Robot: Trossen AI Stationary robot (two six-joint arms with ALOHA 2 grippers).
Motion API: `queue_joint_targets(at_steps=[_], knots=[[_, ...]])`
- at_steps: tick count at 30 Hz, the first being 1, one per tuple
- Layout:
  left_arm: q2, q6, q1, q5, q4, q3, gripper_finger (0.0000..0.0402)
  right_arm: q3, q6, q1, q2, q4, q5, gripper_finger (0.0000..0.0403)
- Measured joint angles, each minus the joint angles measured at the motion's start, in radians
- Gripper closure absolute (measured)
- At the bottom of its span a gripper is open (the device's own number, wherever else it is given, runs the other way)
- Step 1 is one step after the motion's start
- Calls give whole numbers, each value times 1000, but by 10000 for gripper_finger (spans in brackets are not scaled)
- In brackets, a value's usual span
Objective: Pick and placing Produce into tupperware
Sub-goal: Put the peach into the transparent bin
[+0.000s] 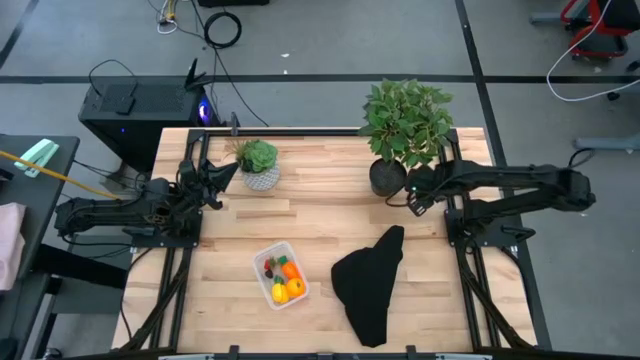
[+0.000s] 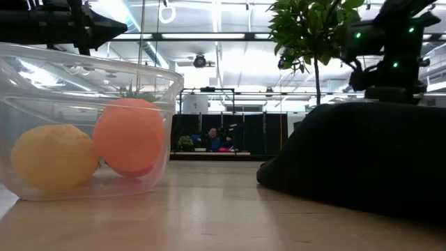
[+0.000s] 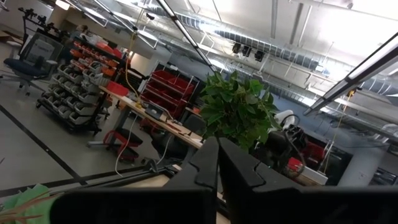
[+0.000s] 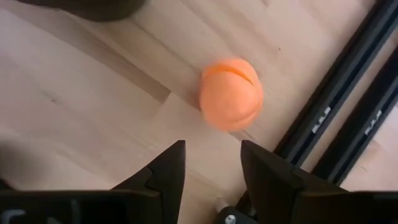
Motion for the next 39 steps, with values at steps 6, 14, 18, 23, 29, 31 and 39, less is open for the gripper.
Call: queue_joint_targets(at_steps=[6, 14, 18, 23, 29, 31, 39], knots=[[0, 0, 0, 0, 0, 0, 397, 0, -64, -26, 87, 49, -32, 222], [0, -7, 0, 0, 0, 0, 380, 0, -80, -27, 120, 42, -57, 147], [0, -8, 0, 0, 0, 0, 391, 0, -73, -27, 120, 36, -60, 99], [0, -11, 0, 0, -1, 0, 395, 1, -30, -44, 142, 40, -41, 55], [0, -27, 0, 0, -2, 0, 380, 1, -34, -102, 199, 59, -8, 33], [0, -27, 0, 0, -2, 0, 381, 1, -74, -116, 215, 85, -2, 32], [0, -28, 0, 3, -2, 0, 395, 1, -109, -185, 260, 110, 1, 40]])
